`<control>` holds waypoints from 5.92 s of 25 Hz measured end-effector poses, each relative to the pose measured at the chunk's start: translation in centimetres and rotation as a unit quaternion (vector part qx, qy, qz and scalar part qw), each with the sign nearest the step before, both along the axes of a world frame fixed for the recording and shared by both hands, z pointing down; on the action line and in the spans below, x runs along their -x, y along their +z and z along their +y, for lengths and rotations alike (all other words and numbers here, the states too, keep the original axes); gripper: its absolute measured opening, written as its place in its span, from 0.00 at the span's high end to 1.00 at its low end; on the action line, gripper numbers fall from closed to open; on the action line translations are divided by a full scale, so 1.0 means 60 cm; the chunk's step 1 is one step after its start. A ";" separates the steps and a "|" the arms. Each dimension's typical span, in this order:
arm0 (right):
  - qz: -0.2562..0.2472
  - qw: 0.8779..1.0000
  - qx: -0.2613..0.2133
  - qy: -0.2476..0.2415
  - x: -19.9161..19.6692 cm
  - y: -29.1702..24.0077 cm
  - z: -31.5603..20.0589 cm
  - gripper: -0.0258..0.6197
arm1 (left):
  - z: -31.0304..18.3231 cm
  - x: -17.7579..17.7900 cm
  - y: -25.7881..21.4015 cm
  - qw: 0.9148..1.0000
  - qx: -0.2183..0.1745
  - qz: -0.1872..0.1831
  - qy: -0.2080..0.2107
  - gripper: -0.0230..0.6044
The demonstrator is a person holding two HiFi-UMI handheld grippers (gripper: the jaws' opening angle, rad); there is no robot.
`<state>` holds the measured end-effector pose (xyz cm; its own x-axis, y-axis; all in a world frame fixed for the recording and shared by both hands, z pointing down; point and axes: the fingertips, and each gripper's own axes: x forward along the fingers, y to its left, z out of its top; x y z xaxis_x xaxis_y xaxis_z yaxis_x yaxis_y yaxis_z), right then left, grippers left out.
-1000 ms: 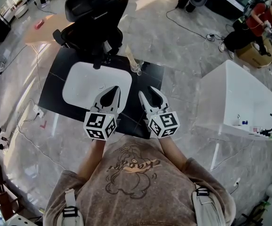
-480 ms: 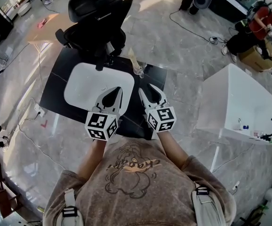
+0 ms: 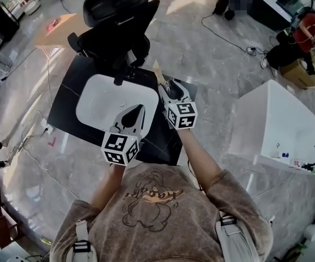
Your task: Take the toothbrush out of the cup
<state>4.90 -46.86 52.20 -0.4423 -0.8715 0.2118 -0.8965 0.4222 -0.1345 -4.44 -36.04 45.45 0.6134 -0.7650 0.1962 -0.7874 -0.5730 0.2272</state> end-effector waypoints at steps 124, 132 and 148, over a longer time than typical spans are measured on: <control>-0.007 0.999 -0.042 -0.006 -0.038 -0.109 0.584 0.83 | 0.382 -0.026 0.001 1.000 -0.017 -0.002 0.018 0.94; -0.013 0.999 -0.041 -0.016 -0.052 -0.104 0.691 0.83 | 0.486 -0.044 -0.001 1.000 -0.015 -0.002 0.008 0.94; -0.030 0.998 -0.045 -0.021 -0.058 -0.103 0.801 0.83 | 0.603 -0.060 -0.008 1.000 -0.021 -0.005 0.011 0.94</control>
<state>8.40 1.19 46.02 -0.4887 -0.8661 0.1048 -0.8690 0.4725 -0.1470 -0.85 0.12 44.99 0.6286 -0.7590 0.1696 -0.7764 -0.5995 0.1947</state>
